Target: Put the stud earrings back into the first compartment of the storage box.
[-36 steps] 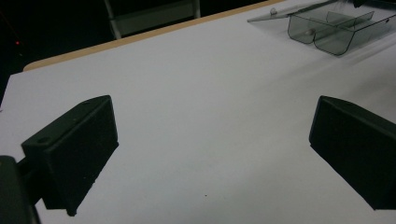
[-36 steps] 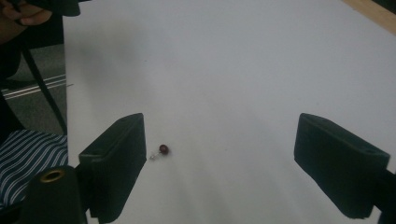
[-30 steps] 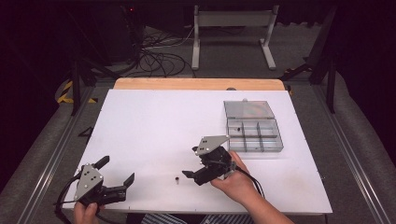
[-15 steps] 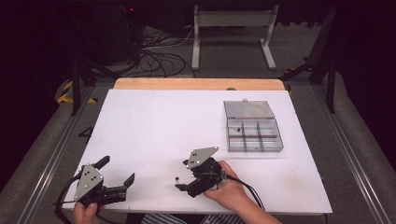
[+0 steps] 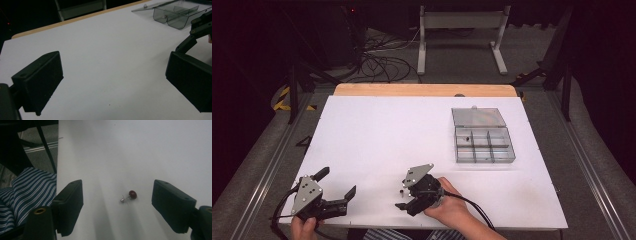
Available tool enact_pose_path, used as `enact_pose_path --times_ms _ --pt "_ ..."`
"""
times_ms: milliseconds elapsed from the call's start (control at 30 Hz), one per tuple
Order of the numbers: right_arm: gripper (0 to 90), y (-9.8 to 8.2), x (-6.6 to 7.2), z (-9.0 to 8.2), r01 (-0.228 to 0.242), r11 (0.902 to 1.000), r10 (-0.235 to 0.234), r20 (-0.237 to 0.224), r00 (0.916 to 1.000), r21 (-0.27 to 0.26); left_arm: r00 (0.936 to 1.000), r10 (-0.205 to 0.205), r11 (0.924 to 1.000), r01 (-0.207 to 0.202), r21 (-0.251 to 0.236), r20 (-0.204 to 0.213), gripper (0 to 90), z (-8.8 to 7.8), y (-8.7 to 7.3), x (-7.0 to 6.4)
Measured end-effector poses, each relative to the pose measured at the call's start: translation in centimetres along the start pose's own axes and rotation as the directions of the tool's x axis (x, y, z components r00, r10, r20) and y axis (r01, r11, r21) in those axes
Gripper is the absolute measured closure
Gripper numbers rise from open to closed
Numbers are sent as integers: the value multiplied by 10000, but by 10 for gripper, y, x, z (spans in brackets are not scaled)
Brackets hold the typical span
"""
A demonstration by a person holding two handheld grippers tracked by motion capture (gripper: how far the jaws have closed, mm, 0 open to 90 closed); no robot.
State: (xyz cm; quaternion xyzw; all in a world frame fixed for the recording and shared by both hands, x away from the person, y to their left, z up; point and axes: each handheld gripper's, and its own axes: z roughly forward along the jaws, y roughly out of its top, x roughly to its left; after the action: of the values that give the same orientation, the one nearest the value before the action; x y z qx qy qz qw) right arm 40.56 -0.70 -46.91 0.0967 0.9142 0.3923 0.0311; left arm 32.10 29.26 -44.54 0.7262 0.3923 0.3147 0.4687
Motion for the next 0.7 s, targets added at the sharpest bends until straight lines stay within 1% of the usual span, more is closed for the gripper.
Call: enact_pose_path --times_ms 133,400,500,600,700 --pt "320 -1 -3 6 -11 9998 10 17 10000 179 10000 -20 10000 20 -5 6 17 0 0 0" --pt "497 -2 -6 15 195 9988 -215 434 9988 452 10000 -2 10000 2 17 21 17 0 0 0" --pt "581 -3 -8 17 136 9990 -158 515 9985 424 10000 7 10000 -7 26 25 17 0 0 0" --pt "643 -2 -9 18 117 9987 -145 550 9984 502 10000 7 10000 -7 26 29 17 0 0 0" --pt "708 -3 -10 21 -4 9981 -27 492 9988 615 10000 -18 10000 18 7 19 17 0 0 0"
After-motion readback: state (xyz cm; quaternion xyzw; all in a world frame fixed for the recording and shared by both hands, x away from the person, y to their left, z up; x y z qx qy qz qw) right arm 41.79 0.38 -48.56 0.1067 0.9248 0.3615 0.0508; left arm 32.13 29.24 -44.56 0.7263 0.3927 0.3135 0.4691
